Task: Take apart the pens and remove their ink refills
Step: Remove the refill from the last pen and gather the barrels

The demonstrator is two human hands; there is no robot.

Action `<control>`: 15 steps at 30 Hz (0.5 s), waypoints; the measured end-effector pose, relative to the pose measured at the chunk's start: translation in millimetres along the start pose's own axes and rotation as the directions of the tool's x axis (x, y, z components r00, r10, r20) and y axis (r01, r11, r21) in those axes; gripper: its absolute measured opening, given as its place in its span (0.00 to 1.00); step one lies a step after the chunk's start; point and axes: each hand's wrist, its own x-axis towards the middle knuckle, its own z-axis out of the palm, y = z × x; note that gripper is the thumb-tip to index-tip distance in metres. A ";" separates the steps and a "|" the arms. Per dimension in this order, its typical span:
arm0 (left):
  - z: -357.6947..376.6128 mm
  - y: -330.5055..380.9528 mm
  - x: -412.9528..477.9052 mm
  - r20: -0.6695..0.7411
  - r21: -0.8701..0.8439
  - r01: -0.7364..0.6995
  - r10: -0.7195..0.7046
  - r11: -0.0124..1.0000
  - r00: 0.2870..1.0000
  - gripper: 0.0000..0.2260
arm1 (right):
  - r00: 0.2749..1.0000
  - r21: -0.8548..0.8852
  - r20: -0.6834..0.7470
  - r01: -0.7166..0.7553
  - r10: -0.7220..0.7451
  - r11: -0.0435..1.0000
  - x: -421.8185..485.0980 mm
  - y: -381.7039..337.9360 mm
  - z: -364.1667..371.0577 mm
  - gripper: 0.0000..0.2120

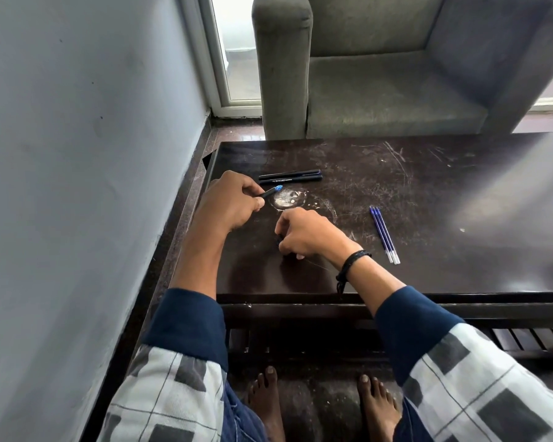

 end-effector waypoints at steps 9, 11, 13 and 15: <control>-1.9 6.4 -3.0 0.066 -0.104 0.012 -0.005 0.994 0.998 0.11 | 0.941 0.916 -0.199 0.079 0.274 0.394 -0.5 12.1 -41.2 0.07; -1.6 9.2 -4.9 0.083 -0.121 0.013 -0.003 0.993 0.997 0.09 | 0.929 0.959 -0.193 0.110 0.315 0.261 0.4 11.6 -41.9 0.08; -1.6 11.0 -6.1 0.091 -0.129 0.013 -0.002 0.992 0.996 0.08 | 0.921 0.978 -0.179 0.129 0.347 0.163 2.1 10.9 -40.6 0.09; -1.6 11.5 -6.6 0.097 -0.135 0.017 -0.004 0.991 0.995 0.08 | 0.921 0.989 -0.146 0.130 0.362 0.070 2.3 9.6 -39.8 0.11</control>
